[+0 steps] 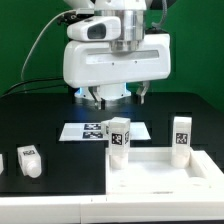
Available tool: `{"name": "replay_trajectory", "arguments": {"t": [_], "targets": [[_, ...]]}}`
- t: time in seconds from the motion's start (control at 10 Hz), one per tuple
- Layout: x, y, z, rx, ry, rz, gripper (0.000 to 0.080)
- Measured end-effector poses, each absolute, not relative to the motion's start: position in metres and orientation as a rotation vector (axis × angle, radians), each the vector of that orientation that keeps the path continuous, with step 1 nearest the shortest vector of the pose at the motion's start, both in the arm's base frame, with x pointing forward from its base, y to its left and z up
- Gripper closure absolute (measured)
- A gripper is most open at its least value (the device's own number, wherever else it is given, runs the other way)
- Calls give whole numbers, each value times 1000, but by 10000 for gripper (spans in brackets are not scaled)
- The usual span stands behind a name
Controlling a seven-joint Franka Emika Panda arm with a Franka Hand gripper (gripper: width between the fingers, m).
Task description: Assemble square table
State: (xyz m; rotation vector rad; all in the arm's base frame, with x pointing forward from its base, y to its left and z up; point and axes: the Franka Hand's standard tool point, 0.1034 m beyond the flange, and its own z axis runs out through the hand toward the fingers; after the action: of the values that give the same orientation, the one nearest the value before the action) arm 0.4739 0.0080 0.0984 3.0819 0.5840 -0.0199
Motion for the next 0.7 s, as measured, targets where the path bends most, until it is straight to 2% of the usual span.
{"name": "replay_trajectory", "arguments": {"t": [0.1, 0.4, 0.7], "targets": [[455, 10, 86, 3093, 547, -74, 151], [418, 11, 65, 3100, 527, -24, 151], [421, 12, 66, 3100, 532, -31, 151]]}}
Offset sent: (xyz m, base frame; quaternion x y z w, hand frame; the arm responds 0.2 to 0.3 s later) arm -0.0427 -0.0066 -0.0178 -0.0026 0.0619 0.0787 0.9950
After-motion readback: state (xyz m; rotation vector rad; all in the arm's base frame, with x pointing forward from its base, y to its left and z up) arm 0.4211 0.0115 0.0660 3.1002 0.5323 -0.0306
